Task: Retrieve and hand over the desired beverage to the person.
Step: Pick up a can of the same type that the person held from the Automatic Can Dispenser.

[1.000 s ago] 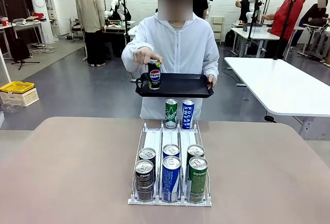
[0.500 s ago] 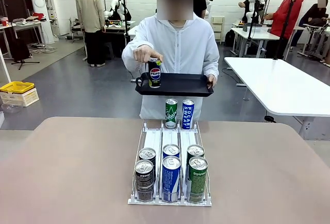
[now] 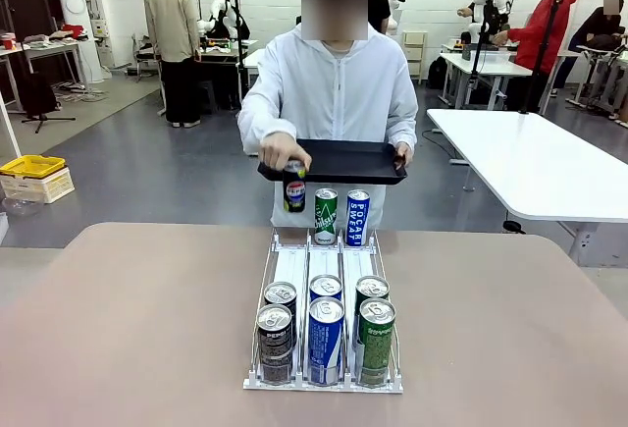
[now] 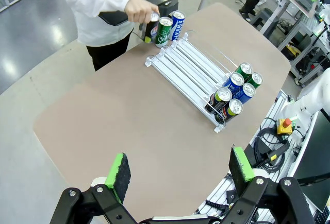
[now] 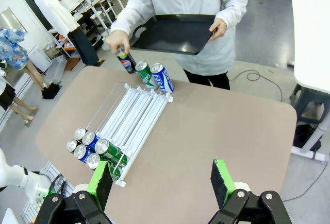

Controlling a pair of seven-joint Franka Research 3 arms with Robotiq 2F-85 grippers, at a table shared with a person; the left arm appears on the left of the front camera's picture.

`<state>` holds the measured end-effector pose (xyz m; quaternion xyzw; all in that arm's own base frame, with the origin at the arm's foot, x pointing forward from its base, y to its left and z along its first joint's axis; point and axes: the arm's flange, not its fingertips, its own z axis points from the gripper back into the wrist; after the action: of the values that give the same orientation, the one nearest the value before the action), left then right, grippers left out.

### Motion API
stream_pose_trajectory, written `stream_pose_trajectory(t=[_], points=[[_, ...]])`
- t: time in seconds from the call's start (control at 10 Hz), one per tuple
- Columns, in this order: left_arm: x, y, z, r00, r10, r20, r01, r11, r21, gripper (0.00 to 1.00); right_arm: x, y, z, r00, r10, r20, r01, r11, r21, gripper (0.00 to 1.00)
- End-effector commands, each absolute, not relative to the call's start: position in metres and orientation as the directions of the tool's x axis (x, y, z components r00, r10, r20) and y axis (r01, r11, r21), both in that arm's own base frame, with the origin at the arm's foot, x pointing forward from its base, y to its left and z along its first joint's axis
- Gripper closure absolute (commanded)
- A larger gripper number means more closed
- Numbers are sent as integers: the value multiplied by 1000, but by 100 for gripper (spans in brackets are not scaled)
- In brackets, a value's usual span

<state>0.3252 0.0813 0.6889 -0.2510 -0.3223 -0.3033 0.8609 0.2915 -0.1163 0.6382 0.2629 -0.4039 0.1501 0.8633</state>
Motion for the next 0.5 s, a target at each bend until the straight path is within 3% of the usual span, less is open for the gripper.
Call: stream_pose_trajectory(t=[0.0, 0.4], points=[[326, 83, 690, 598, -370, 711, 694, 683, -228, 0, 292, -115, 639, 626, 43, 778, -483, 805, 344, 0], [326, 83, 690, 598, -370, 711, 694, 683, -228, 0, 292, -115, 639, 626, 43, 778, -483, 805, 344, 0]])
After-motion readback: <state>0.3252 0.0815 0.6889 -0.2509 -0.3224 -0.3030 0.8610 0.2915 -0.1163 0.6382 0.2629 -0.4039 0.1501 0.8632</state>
